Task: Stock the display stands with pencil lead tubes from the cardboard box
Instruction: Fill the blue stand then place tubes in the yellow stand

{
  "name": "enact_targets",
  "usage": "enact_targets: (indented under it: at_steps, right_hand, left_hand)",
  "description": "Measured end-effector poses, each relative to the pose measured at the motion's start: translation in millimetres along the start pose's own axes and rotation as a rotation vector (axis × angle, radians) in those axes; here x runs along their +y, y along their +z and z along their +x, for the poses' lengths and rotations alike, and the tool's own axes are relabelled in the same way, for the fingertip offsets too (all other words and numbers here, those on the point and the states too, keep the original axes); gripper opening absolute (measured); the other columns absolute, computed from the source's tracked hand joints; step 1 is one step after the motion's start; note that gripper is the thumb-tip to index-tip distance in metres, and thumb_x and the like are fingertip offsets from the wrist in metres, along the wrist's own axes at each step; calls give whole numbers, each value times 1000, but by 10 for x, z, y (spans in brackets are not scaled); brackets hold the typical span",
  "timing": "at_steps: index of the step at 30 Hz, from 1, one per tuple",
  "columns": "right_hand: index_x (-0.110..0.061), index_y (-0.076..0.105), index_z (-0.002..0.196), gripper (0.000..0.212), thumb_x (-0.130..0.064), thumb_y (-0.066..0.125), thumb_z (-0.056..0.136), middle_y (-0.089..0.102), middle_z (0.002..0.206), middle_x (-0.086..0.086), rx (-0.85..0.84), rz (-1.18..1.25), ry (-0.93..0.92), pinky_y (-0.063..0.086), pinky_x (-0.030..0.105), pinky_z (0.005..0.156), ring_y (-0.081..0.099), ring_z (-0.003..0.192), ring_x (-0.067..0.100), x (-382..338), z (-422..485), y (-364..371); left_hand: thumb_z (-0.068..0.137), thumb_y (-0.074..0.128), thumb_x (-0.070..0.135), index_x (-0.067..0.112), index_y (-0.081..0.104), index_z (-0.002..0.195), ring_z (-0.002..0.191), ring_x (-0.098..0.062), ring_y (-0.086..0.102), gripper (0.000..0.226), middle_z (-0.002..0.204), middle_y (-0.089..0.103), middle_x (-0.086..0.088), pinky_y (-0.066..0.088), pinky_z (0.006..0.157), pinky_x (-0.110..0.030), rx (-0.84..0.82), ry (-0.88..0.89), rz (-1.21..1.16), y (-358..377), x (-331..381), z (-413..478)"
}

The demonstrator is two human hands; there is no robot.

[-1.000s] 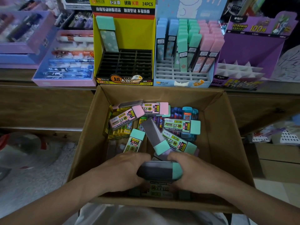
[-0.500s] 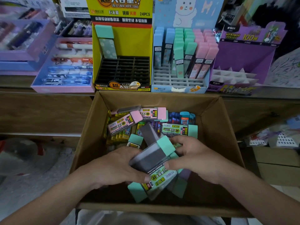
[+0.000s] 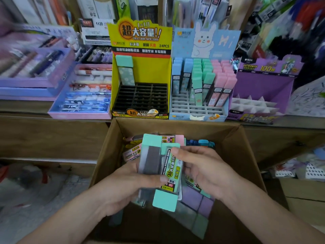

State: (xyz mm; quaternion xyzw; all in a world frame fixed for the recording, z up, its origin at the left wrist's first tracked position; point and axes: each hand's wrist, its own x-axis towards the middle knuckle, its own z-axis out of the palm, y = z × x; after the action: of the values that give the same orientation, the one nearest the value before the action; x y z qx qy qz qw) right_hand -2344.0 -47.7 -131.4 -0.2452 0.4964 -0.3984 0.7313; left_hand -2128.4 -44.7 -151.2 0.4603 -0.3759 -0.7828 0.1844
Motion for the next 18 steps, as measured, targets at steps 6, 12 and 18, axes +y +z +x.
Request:
enact_targets:
  at_steps: [6,12,18]
  right_hand:
    - [5,68,117,43,-21,75,84,76,112,19,-13,-121,-59,60,42,93,74,106,32,-12,72,5]
    - [-10,80,107,35,-34,78,82,77,102,15,12,-303,-123,52,28,73,64,82,18,-7,65,-31]
    - [-6,78,103,30,-27,77,83,77,104,20,-17,-176,-119,56,24,66,70,84,22,-4,92,-66]
  left_hand:
    - [73,88,20,26,79,109,106,-25,75,38,117,78,-9,61,78,-28,59,99,-23,-50,130,6]
    - [83,78,15,17,71,125,111,-31,73,43,121,76,-14,61,87,-41,135,127,-111,-24,43,-35]
    - [73,81,23,17,70,125,112,-34,72,53,119,76,-15,45,108,-58,231,111,-266,8,-25,-92]
